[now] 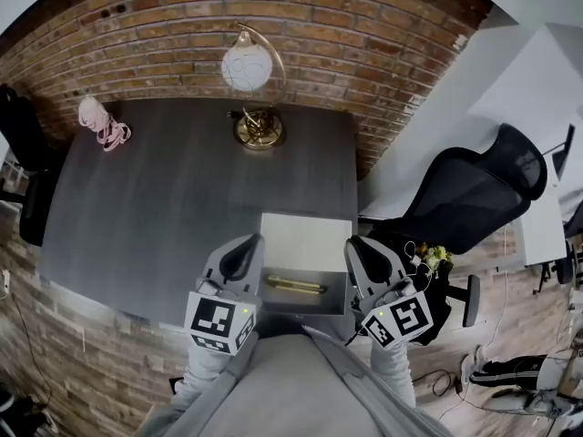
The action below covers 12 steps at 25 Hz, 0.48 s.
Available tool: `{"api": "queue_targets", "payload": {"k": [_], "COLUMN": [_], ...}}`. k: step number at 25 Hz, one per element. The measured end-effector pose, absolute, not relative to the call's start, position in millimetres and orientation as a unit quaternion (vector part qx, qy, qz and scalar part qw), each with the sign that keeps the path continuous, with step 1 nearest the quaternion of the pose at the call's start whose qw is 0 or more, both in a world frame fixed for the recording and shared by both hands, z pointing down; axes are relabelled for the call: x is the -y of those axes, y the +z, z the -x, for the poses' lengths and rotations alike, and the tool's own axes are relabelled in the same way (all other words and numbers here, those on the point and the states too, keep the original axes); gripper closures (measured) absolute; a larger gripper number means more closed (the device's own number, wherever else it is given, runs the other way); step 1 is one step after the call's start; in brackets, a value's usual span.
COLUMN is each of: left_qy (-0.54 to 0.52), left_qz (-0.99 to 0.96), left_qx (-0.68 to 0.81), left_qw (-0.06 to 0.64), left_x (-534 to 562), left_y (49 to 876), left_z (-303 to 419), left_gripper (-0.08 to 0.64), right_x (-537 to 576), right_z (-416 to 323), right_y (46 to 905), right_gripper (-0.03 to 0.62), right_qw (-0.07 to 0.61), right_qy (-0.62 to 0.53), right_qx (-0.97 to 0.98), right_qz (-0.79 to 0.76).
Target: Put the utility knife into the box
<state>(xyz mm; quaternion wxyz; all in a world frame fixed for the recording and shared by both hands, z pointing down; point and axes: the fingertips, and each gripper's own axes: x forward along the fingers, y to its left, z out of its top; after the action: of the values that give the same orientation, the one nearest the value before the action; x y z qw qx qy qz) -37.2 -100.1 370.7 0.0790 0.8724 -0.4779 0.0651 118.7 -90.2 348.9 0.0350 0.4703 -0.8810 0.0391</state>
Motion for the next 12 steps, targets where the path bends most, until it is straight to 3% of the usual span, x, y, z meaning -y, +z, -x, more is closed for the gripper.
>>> {"api": "queue_targets", "payload": {"k": [12], "left_qy": [0.064], "left_qz": [-0.872], "left_qx": [0.478], "left_qw": [0.081], "left_x": [97], "left_y": [371], "left_z": [28], "left_gripper": [0.541], "right_x": [81], "right_z": [-155], "right_y": [343], "right_gripper": [0.575], "right_qw": [0.004], "right_qy": [0.050], "right_qx": [0.855], "right_qz": [-0.515]}}
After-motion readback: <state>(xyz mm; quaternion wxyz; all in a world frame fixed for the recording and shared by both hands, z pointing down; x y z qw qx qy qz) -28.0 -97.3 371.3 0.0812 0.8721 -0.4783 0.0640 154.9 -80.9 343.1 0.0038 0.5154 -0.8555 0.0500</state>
